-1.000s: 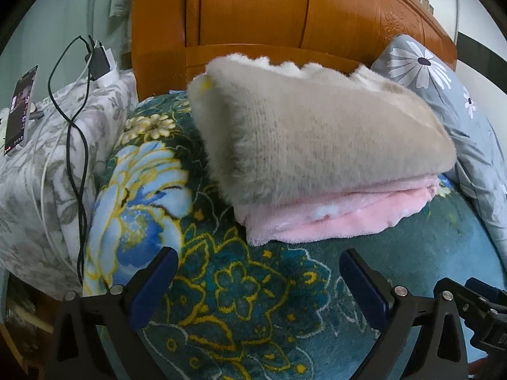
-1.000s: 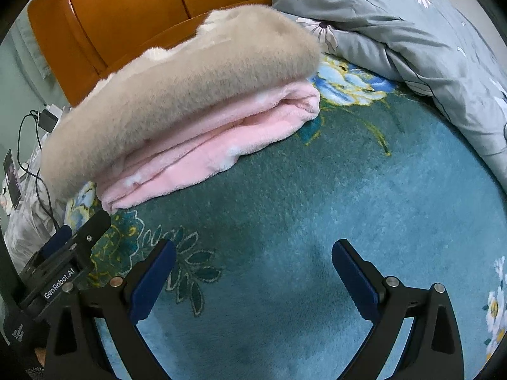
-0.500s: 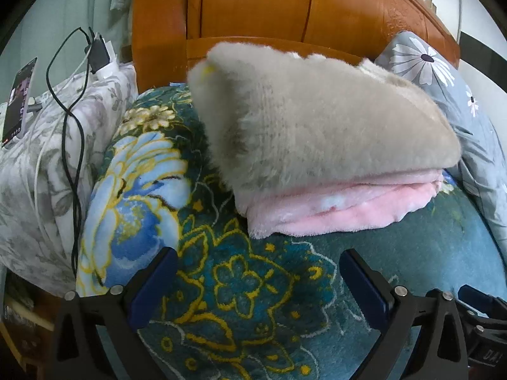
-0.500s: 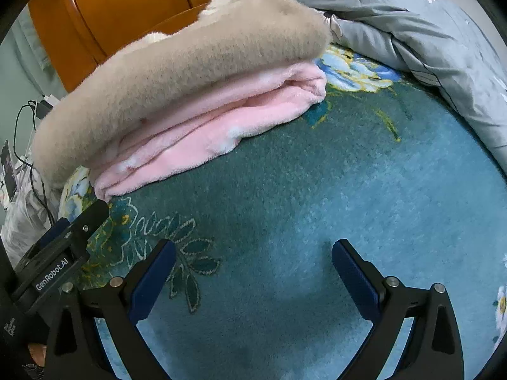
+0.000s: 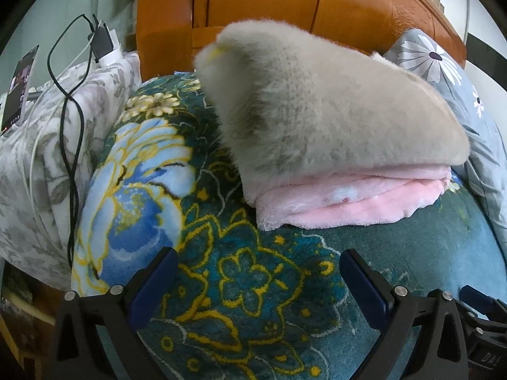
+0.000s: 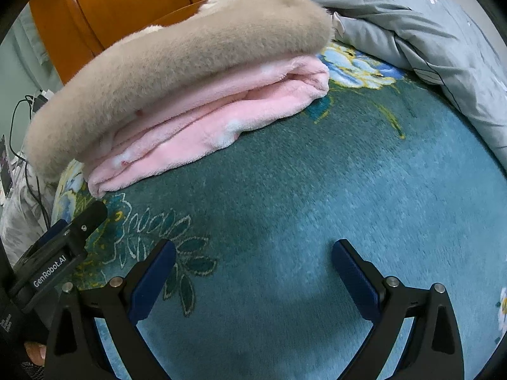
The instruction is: Fold clothes
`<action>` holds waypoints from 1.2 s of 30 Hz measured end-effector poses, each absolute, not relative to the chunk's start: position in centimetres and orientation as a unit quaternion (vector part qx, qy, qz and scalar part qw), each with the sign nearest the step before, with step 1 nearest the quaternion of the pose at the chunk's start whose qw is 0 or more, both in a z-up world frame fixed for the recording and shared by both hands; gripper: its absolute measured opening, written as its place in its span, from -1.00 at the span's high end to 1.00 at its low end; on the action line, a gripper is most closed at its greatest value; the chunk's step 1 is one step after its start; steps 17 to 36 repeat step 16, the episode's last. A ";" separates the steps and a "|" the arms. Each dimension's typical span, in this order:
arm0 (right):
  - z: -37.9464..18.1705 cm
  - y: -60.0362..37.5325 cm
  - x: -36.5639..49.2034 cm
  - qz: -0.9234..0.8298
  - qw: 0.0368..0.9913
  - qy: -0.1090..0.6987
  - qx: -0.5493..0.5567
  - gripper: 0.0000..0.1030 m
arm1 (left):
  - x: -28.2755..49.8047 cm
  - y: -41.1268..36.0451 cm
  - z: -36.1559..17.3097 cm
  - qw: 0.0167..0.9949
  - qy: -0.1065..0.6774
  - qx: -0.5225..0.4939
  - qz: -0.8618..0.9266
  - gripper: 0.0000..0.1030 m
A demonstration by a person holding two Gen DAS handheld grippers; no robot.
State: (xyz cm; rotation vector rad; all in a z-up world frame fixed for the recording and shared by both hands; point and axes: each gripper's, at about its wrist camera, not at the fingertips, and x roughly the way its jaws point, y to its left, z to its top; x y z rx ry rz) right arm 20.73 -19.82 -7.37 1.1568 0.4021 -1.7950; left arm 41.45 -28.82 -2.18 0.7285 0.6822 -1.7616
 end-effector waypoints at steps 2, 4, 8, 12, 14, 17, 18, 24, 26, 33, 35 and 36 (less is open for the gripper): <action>-7.4 -19.9 20.8 -0.732 0.465 0.165 0.470 -0.93 | 41.5 -28.8 -2.2 0.531 0.283 0.304 -0.739 -1.00; -7.4 -19.9 20.9 -0.733 0.465 0.167 0.468 -0.93 | 41.4 -28.8 -2.2 0.529 0.281 0.304 -0.740 -1.00; -7.5 -20.0 21.1 -0.734 0.464 0.172 0.466 -0.93 | 41.3 -28.9 -2.2 0.527 0.282 0.303 -0.742 -1.00; -7.5 -20.2 21.3 -0.734 0.464 0.175 0.464 -0.93 | 41.2 -29.0 -2.0 0.527 0.280 0.301 -0.744 -1.00; -7.4 -20.3 21.4 -0.733 0.465 0.177 0.464 -0.93 | 41.3 -29.0 -1.9 0.529 0.279 0.298 -0.743 -1.00; -7.4 -20.4 21.5 -0.733 0.465 0.179 0.463 -0.93 | 41.3 -29.1 -1.9 0.531 0.276 0.298 -0.743 -1.00; -7.4 -20.4 21.5 -0.733 0.465 0.179 0.463 -0.93 | 41.3 -29.1 -1.9 0.531 0.276 0.298 -0.743 -1.00; -7.4 -20.4 21.5 -0.733 0.465 0.179 0.463 -0.93 | 41.3 -29.1 -1.9 0.531 0.276 0.298 -0.743 -1.00; -7.4 -20.4 21.5 -0.733 0.465 0.179 0.463 -0.93 | 41.3 -29.1 -1.9 0.531 0.276 0.298 -0.743 -1.00; -7.4 -20.4 21.5 -0.733 0.465 0.179 0.463 -0.93 | 41.3 -29.1 -1.9 0.531 0.276 0.298 -0.743 -1.00; -7.4 -20.4 21.5 -0.733 0.465 0.179 0.463 -0.93 | 41.3 -29.1 -1.9 0.531 0.276 0.298 -0.743 -1.00; -7.4 -20.4 21.5 -0.733 0.465 0.179 0.463 -0.93 | 41.3 -29.1 -1.9 0.531 0.276 0.298 -0.743 -1.00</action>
